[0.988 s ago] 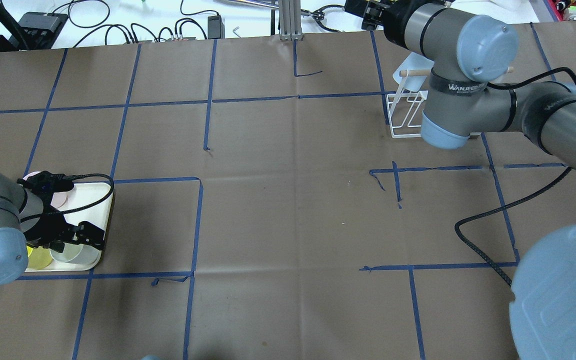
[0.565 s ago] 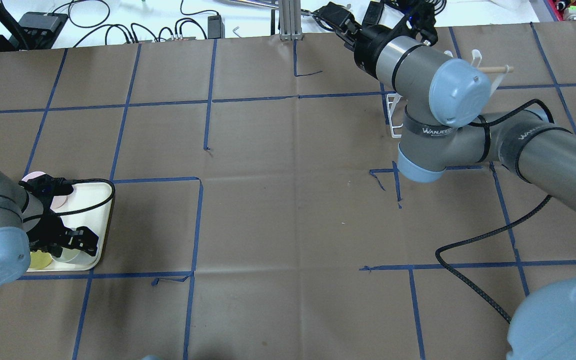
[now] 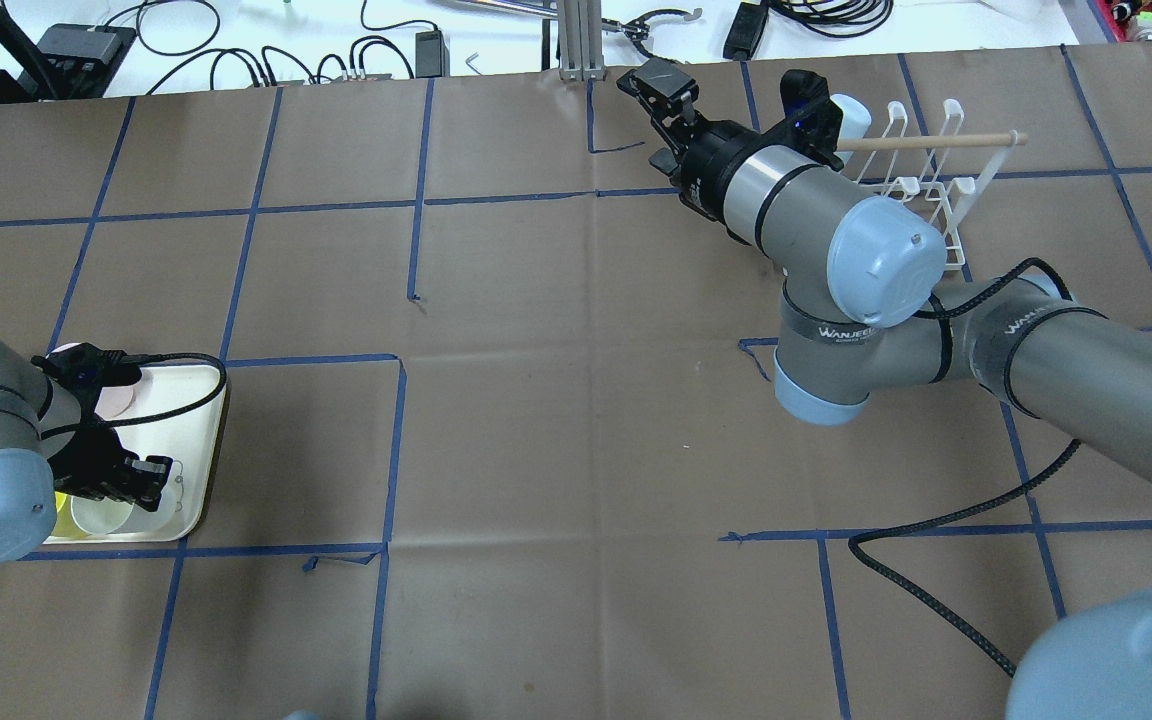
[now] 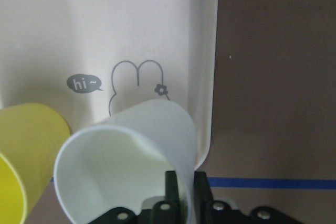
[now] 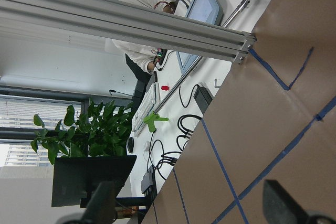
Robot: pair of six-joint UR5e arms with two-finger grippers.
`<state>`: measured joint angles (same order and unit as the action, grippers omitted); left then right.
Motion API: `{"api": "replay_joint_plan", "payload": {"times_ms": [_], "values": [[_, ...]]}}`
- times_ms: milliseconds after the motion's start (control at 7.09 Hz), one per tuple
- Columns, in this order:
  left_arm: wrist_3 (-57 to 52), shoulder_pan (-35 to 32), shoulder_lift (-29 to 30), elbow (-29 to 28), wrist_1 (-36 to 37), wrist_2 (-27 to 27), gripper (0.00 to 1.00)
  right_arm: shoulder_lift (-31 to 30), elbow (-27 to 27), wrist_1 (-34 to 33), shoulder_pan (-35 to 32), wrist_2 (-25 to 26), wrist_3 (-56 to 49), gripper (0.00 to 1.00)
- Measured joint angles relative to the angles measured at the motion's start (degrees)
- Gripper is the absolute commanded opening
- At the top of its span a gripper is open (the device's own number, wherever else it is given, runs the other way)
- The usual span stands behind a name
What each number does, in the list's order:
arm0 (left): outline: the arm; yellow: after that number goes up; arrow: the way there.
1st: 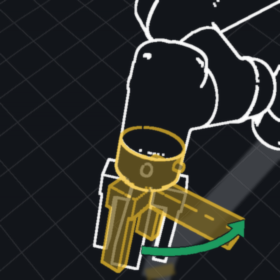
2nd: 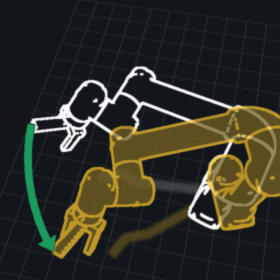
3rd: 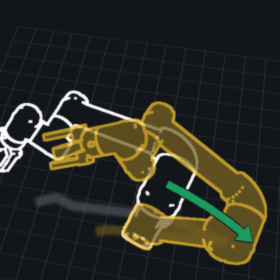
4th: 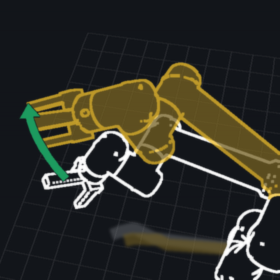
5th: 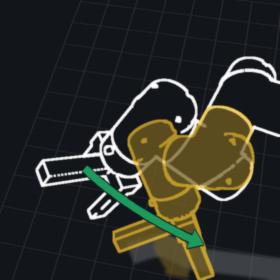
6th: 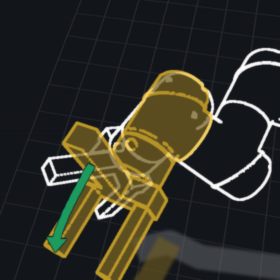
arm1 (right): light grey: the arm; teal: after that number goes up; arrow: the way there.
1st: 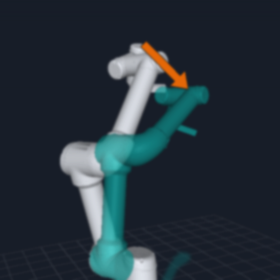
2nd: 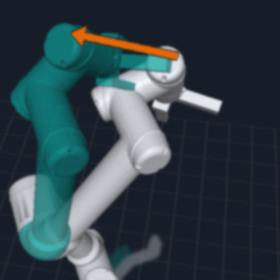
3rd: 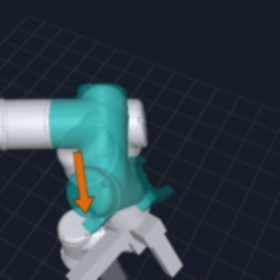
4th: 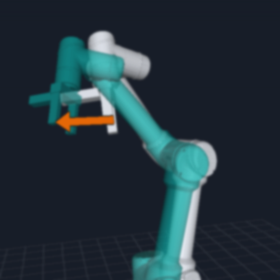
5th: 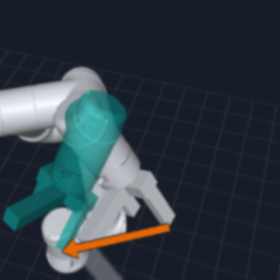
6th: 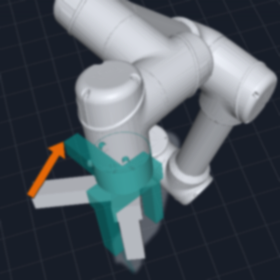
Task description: Transfer IKEA cup to right arm and place on rack
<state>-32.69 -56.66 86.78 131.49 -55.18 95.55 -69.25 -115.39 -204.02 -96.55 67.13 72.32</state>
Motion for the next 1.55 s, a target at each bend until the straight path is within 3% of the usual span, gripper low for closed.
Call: {"api": "replay_joint_plan", "payload": {"times_ms": [423, 847, 1129, 1552], "values": [[1.4, -3.8, -2.0, -9.0, -5.0, -2.2, 0.00, 0.0, -0.4, -0.1, -0.1, 0.2, 3.2, 1.00], [2.4, -8.3, -1.0, -27.9, -19.6, -6.0, 0.00, -0.1, -0.4, 0.0, -1.1, 2.2, 3.5, 1.00], [1.7, -8.8, 1.6, -35.4, -21.6, -14.9, 0.00, -0.1, -0.4, 0.0, -2.6, 5.1, 4.3, 1.00], [0.7, -8.9, 4.8, -34.8, -8.9, -33.4, 0.00, -0.4, -0.5, 0.4, -2.9, 5.9, 5.1, 1.00]]}}
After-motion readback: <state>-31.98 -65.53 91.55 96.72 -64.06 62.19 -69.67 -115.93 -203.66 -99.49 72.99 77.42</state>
